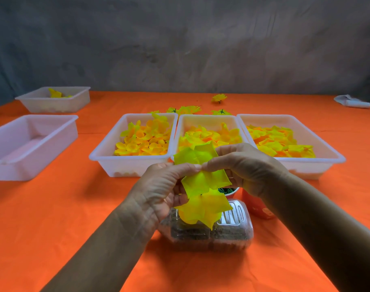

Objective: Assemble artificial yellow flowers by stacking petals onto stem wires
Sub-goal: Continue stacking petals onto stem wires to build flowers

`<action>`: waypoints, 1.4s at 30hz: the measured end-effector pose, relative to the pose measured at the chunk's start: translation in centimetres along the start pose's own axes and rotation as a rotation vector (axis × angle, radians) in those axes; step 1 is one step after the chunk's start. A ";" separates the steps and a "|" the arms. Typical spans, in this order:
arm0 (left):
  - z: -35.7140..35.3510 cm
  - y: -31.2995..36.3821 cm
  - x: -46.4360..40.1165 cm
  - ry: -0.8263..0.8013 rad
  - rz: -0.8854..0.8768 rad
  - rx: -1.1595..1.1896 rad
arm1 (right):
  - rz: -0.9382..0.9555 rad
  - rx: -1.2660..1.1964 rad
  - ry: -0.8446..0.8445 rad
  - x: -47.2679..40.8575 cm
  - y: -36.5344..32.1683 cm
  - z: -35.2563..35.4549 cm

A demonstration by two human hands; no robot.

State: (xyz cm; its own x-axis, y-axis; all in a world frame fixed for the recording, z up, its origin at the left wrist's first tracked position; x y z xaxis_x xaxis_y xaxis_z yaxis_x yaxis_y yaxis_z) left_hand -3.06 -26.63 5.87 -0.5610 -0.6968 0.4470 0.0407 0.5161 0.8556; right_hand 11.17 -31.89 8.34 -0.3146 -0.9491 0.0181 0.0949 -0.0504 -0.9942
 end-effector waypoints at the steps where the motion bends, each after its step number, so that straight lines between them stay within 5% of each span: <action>1: 0.0 -0.1 0.0 -0.003 0.006 -0.007 | 0.005 0.006 0.008 0.1 0.0 0.0; 34: -0.3 -0.8 0.3 -0.041 0.093 0.019 | -0.128 -0.139 -0.121 0.1 0.7 -0.4; 42: -0.1 -0.3 0.6 0.092 -0.076 -0.056 | -0.100 -0.092 -0.069 -0.1 1.0 -0.1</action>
State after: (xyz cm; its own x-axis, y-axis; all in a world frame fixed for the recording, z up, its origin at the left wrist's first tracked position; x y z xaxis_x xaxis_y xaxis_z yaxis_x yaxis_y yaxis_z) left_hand -3.34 -27.23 5.86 -0.4863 -0.7768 0.4001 0.0482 0.4333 0.9000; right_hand 11.22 -31.78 7.34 -0.2525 -0.9600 0.1213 -0.0211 -0.1198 -0.9926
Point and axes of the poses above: each hand's wrist, its own x-axis away from the middle knuckle, its own z-axis out of the back of the hand, y = z × x, the point moved 2 cm from there along -x, towards the middle knuckle, and after that the axes turned 11 degrees about z, right-handed, at the moved point
